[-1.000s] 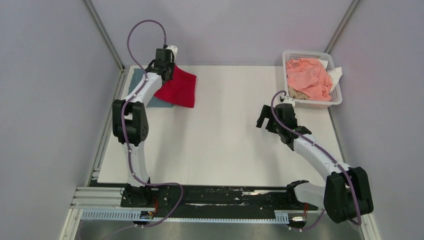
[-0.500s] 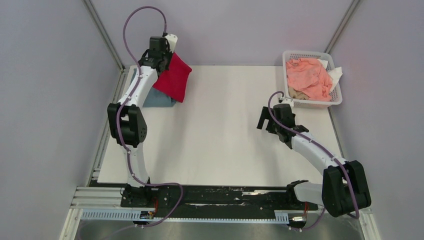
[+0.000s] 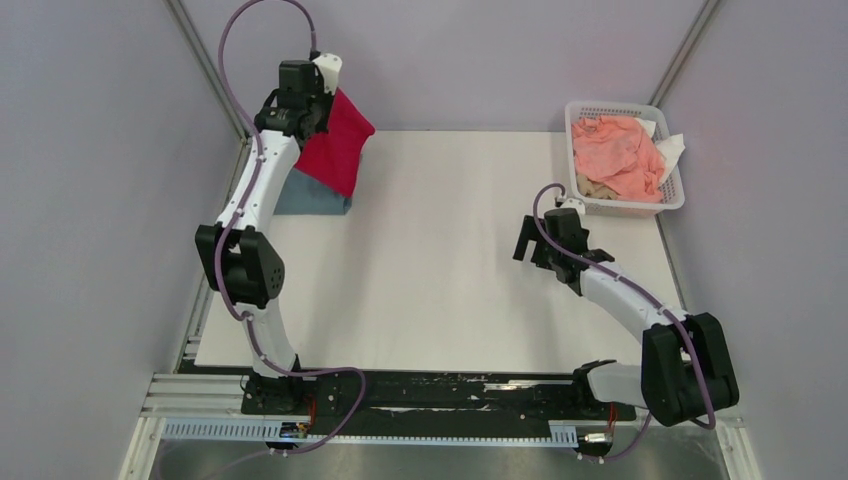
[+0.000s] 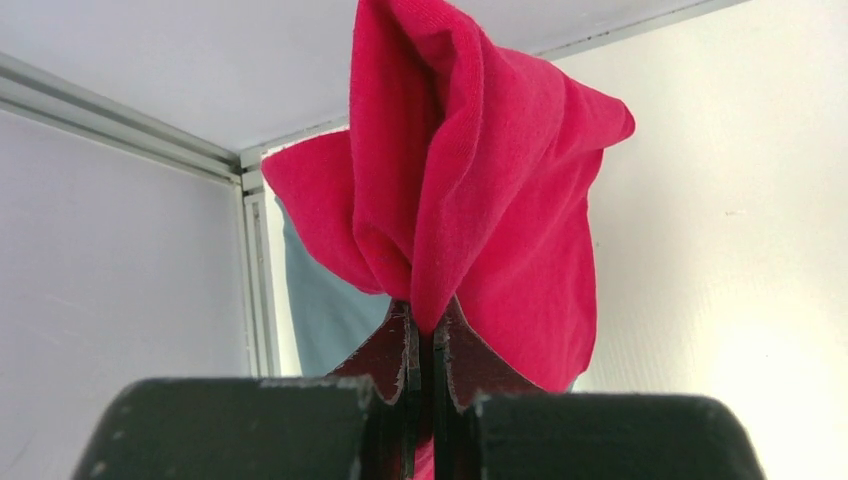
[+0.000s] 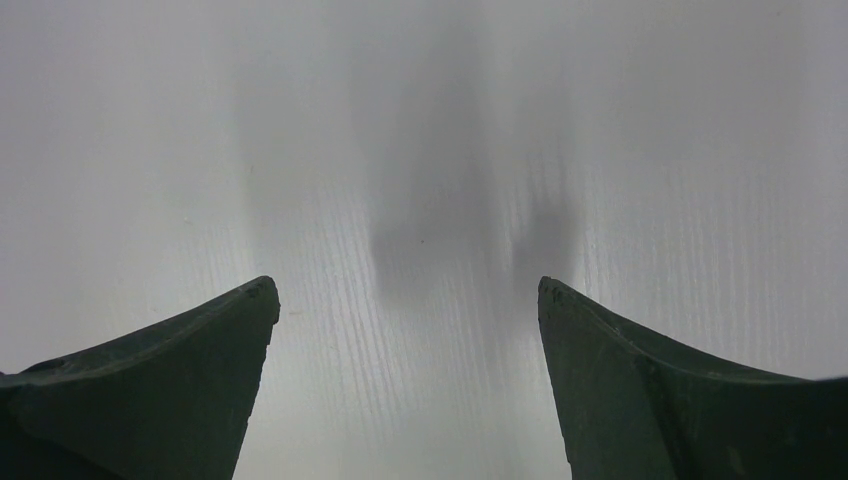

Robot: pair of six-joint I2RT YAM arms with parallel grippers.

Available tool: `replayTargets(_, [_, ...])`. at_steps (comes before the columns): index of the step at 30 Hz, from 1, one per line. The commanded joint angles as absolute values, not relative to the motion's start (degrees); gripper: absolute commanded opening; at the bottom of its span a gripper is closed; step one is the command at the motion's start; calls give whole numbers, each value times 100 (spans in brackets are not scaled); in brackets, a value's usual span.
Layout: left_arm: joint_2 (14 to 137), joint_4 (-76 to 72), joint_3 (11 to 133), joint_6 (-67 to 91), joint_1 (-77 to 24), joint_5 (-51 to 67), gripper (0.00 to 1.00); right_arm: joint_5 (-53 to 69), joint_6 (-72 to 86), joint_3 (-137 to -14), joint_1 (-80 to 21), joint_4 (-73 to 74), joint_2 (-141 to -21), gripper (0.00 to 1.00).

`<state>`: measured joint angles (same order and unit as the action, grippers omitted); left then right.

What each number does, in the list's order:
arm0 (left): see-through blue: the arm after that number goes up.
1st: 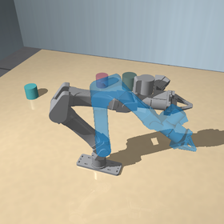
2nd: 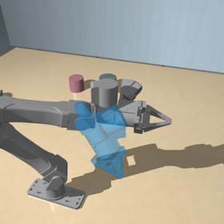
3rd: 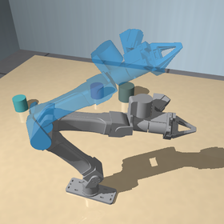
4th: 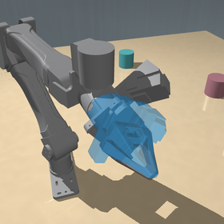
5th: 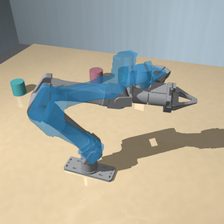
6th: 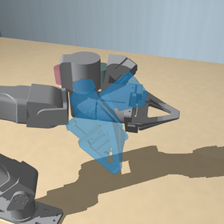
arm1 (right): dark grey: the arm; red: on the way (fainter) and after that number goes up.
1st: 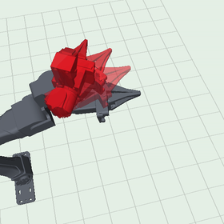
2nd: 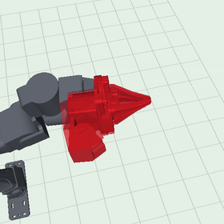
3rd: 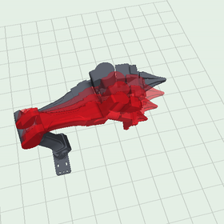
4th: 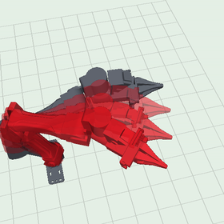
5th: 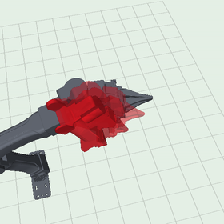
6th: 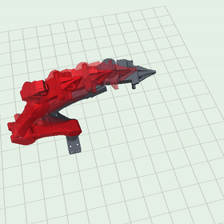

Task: Fold and stack the t-shirts
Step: Put the neatly folded tshirt into the corner of the board with the left arm, then reset both arms

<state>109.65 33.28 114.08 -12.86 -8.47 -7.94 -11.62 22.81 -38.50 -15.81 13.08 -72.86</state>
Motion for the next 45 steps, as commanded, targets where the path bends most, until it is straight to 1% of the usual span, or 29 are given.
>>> replayTargets(1, [10765,3410,11657,-1038,-691,-635,0,-1172,2294,-4023,-1554,1208,-7339,100])
replayTargets(7, [11169,3532,11696,-1021,-302,-96,0,-1216,2285,-4013,-1547,1211,-7356,100])
replayTargets(12, [11622,3650,11765,-1309,202,958,0,-1269,2293,-4025,-1553,1223,-7378,100])
replayTargets(15, [12006,3555,11809,-1406,366,1065,0,-1274,2292,-4035,-1555,1242,-7400,100])
replayTargets(21, [12751,3775,12575,-1188,751,1125,0,-1247,2375,-4059,-1553,1248,-7416,100])
replayTargets(23, [12858,3755,12620,-1091,845,1088,0,-1275,2420,-4069,-1557,1248,-7431,100])
replayTargets(25, [12914,3615,12604,-1033,922,992,21,-1231,2449,-4076,-1556,1250,-7414,100])
replayTargets(26, [12954,3574,12608,-987,936,900,57,-1212,2456,-4078,-1556,1256,-7403,100])
replayTargets(27, [12968,3510,12638,-849,963,618,79,-1198,2467,-4074,-1556,1257,-7380,100])
replayTargets(28, [12991,3495,12673,-741,969,437,95,-1187,2477,-4073,-1556,1261,-7349,100])
replayTargets(30, [12987,3488,12863,-327,983,-198,99,-1209,2491,-4070,-1556,1285,-7268,100])
replayTargets(31, [12975,3566,13040,-5,984,-623,100,-1237,2514,-4069,-1557,1306,-7209,100])
replayTargets(33, [12851,3743,13249,453,983,-1008,100,-1305,2593,-4050,-1551,1354,-7067,100])
replayTargets(34, [12650,3783,13247,583,984,-1010,100,-1342,2652,-4028,-1551,1373,-6976,100])
replayTargets(36, [12181,3808,12994,1009,984,-554,100,-1406,2835,-3953,-1555,1409,-6720,100])
replayTargets(38, [11553,3582,12370,1495,984,-198,100,-1442,2987,-3849,-1556,1436,-6507,100])
replayTargets(39, [11045,3220,11723,1817,984,256,100,-1440,3046,-3804,-1555,1457,-6364,100])
replayTargets(40, [10796,3003,11333,1994,984,449,100,-1430,3090,-3753,-1551,1482,-6179,100])
replayTargets(41, [10240,2504,10565,2346,969,771,100,-1405,3105,-3700,-1550,1497,-6024,100])
replayTargets(42, [9972,2245,10130,2505,955,1050,100,-1376,3106,-3644,-1554,1519,-5886,100])
replayTargets(43, [9381,1614,9206,2780,898,1184,100,-1321,3088,-3581,-1552,1547,-5721,100])
replayTargets(44, [9076,1014,8331,2967,791,1377,100,-1237,3045,-3527,-1554,1561,-5557,100])
replayTargets(45, [8470,749,7866,3039,708,1400,100,-1184,3034,-3447,-1551,1570,-5390,100])
